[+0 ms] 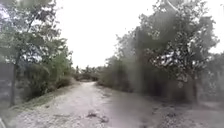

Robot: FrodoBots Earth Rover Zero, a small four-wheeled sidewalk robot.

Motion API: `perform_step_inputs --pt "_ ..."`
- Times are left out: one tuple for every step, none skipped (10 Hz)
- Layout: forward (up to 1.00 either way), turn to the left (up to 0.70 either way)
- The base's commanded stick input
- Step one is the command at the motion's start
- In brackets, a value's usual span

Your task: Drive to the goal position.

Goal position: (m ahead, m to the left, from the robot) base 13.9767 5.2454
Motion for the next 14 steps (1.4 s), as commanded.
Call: perform_step_inputs --pt "0.45 0.00" --pt "0.45 0.00" --pt "0.45 0.00" --pt "0.45 0.00" --pt "0.45 0.00" --pt "0.45 0.00" --pt "0.45 0.00" --pt "0.45 0.00" --pt "0.45 0.00" --pt "0.45 0.00" --pt "0.45 0.00" --pt "0.45 0.00" --pt "0.45 0.00" --pt "0.45 0.00"
